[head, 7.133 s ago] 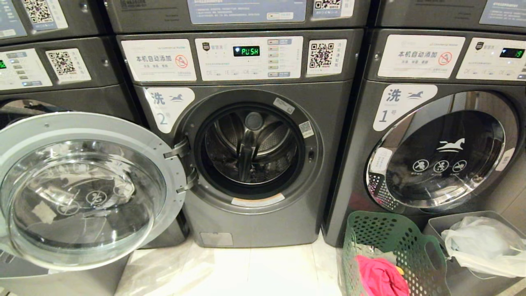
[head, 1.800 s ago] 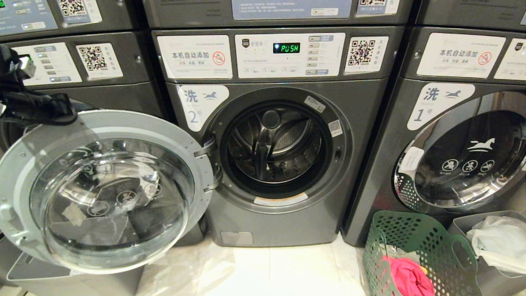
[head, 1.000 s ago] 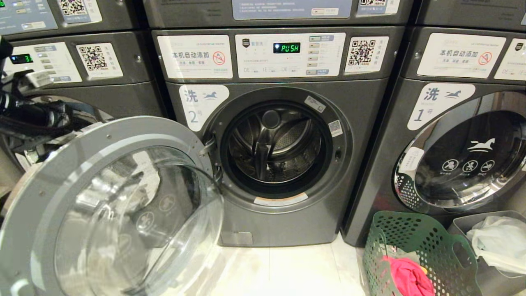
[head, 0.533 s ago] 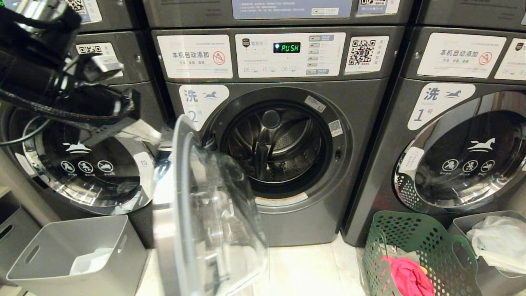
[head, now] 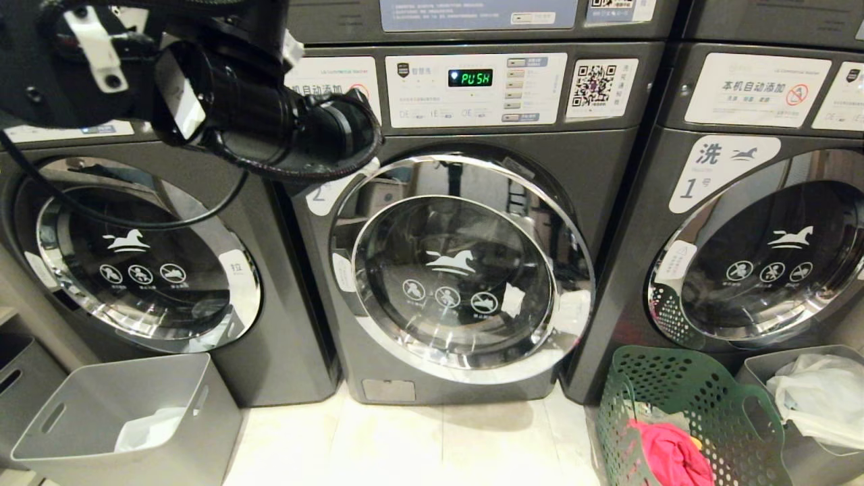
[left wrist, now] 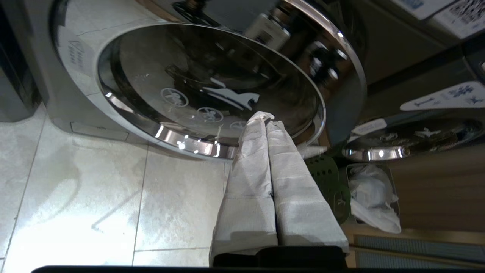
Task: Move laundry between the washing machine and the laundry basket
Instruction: Press the washing machine door tightly with the right hand
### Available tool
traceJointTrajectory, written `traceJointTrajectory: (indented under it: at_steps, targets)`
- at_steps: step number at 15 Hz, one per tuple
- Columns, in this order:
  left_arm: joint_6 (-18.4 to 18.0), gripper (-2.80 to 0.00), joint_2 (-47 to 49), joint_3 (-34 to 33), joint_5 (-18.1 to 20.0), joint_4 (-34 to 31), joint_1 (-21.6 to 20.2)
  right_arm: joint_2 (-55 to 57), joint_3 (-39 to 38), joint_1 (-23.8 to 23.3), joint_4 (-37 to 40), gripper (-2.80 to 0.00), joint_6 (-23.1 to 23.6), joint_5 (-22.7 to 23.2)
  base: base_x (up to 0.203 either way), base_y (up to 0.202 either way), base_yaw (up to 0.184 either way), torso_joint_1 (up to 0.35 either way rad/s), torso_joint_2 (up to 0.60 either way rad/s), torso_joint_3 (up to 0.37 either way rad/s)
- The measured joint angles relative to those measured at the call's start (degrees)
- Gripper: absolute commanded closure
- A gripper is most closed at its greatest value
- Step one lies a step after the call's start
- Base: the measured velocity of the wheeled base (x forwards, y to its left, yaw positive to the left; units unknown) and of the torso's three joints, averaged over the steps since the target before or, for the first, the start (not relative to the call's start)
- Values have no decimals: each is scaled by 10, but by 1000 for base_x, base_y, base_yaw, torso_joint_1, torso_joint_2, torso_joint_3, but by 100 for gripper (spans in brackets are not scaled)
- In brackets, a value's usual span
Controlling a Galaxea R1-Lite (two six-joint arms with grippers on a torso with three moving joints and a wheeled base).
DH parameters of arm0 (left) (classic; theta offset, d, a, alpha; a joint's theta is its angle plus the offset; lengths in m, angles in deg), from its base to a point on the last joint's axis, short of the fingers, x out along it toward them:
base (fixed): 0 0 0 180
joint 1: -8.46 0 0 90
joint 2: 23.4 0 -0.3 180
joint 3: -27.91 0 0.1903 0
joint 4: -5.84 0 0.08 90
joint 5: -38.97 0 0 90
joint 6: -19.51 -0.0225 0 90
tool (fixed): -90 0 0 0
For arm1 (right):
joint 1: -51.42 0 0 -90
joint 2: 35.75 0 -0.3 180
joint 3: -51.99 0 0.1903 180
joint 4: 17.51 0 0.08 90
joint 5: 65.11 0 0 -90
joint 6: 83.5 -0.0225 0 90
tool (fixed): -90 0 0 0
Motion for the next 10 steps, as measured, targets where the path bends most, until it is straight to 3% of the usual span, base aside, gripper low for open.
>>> traceJointTrajectory:
  at_steps: [5,8,10]
  targets:
    - [-22,0,-124,-51,-70,-30,-18,0,0,0,0,0,1,1,0,0,0,0,0,0]
    - [-62,0,-223,-155,-82,-34,-67,0,0,0,0,0,6,3,0,0,0,0,0,0]
    - [-78,0,-294,-223,-85,-37,-92,0,1,1,3,0,38,15,0,0,0,0,0,0]
